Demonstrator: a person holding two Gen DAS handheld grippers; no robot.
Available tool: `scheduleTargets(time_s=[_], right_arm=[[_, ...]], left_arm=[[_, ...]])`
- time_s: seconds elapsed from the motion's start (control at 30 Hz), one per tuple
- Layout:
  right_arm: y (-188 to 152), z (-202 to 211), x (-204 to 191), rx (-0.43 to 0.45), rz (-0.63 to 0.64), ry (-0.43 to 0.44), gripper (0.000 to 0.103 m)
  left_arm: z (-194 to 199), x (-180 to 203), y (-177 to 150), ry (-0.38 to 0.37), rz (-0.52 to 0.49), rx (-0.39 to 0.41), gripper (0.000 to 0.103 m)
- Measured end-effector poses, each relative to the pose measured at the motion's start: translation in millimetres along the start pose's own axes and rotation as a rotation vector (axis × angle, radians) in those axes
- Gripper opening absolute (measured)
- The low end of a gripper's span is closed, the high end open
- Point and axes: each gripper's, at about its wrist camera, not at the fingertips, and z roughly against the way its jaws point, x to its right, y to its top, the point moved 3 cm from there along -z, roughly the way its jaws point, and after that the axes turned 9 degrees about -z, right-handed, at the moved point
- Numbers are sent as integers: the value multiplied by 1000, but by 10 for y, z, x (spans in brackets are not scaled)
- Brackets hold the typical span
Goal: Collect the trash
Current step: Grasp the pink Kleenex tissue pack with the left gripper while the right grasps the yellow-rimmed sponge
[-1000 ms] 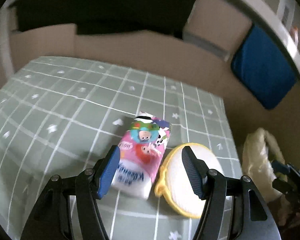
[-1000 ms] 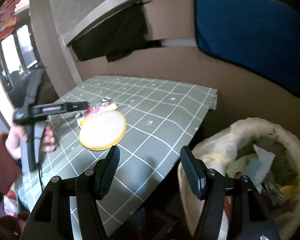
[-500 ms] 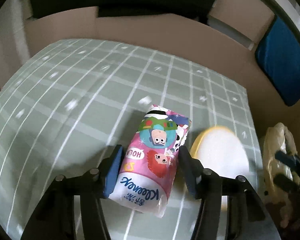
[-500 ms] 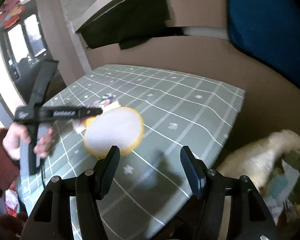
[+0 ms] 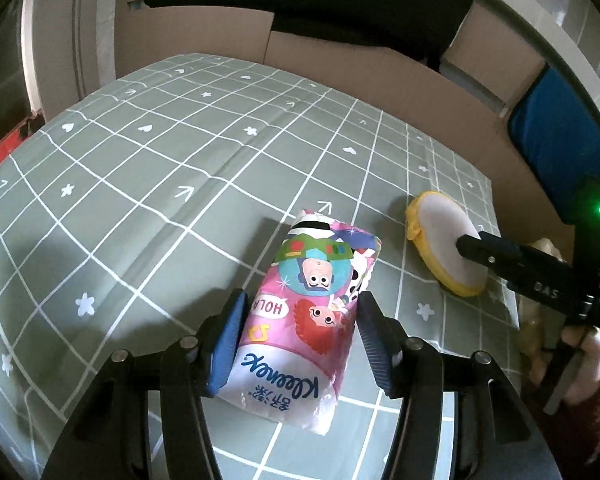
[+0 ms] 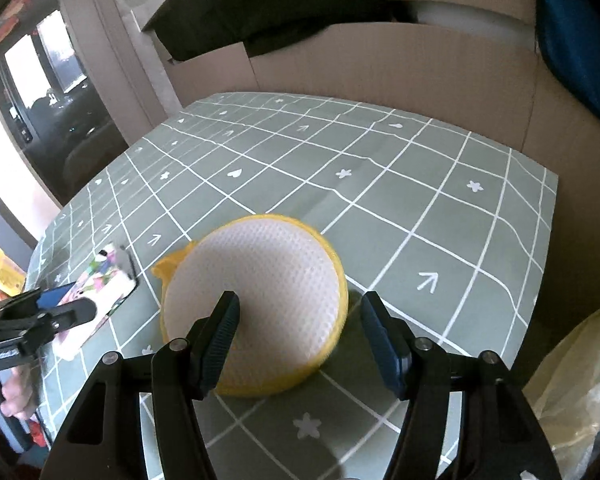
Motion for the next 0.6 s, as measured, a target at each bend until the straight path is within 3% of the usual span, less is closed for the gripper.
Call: scheduleTargets(time_s=[0.43, 0.57, 0.6], right_arm=[[18, -41, -36, 11, 20, -13, 61], [26, -36, -55, 5, 23, 5, 42], [34, -24, -67, 8, 22, 4, 30]], left_arm=[[22, 20, -7, 24, -3, 12, 56], [24, 17, -7, 29, -3, 19, 56], [30, 16, -12, 27, -1, 22, 56]])
